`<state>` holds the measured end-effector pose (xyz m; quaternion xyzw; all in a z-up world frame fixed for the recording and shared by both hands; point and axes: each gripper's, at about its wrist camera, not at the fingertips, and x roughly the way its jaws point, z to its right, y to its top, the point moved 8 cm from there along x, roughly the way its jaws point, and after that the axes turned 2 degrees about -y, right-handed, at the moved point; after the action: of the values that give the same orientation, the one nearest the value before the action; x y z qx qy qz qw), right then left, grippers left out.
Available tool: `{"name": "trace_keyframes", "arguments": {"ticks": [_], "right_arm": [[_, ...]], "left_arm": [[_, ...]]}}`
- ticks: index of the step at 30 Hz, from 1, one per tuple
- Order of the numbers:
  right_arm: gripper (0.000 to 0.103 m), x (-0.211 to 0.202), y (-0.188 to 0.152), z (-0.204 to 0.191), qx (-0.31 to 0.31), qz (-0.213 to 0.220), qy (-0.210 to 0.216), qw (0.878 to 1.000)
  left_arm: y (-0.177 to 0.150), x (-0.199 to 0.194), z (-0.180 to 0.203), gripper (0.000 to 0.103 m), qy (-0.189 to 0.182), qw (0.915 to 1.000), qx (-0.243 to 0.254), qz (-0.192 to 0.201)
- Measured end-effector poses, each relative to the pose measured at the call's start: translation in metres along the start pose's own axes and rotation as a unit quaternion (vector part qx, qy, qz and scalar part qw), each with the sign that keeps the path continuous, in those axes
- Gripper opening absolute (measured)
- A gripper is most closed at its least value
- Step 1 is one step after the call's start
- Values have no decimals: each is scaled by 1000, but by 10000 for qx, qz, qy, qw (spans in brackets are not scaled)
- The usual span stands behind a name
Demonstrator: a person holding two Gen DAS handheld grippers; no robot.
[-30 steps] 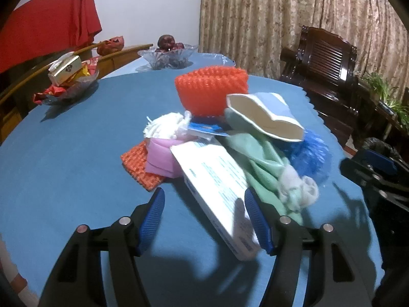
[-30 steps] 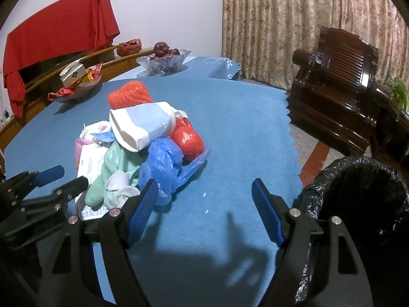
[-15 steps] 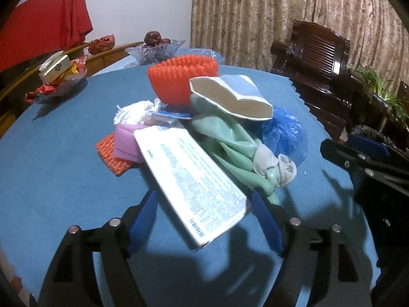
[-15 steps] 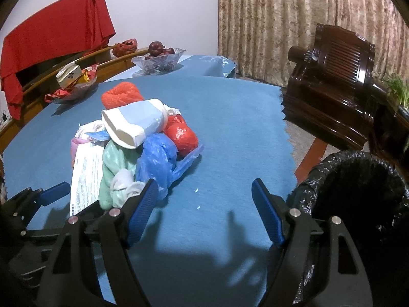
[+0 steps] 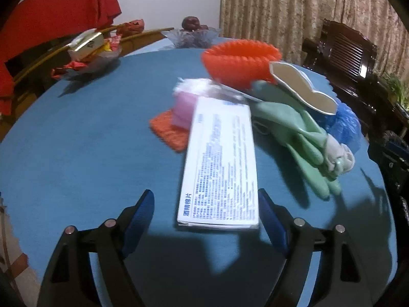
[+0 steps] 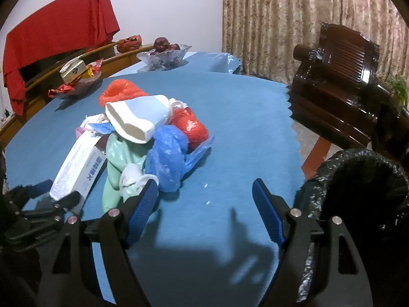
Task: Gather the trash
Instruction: 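Grasp the white printed packet with the left gripper while the right grasps the green glove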
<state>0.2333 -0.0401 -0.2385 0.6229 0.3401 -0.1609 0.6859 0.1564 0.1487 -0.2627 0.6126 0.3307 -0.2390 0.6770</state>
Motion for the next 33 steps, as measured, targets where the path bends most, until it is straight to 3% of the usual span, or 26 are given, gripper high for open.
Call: {"name": "trace_keyframes", "arguments": {"ticks": [9,10,11,12,15,19,24,31,33], "right_arm": [[75,1,0,-9,-45,-21,25,10000],[75,1,-1,-10,-42,-19,33,10000],[75,0,0,-10,-42,-13,42,10000],[74,0,0,-11,-50,-9,54,10000],[67,-2,1,-15,-79,2,125,9999],[57,-6,4,-28,-127,25,323,9994],[52,-9,7,-51,-236,74,651,9976],[50,8,3,-78,-374,-97,798,9961],[43,19,2,-84,-447,-216,842,9952]], "left_arm": [[17,25,12,81,-171,9998,118,-41],[18,29,11,79,-194,9998,51,-93],[18,32,11,61,-251,9996,-5,-133],[17,34,11,57,-347,9992,-55,-193],[17,27,12,55,-577,9981,-149,-133],[17,-1,11,55,-610,9979,-120,189],[20,-31,0,55,-470,9978,-94,454],[17,-31,-25,55,-164,9988,-218,396],[18,-32,-26,55,-140,9988,-206,417]]}}
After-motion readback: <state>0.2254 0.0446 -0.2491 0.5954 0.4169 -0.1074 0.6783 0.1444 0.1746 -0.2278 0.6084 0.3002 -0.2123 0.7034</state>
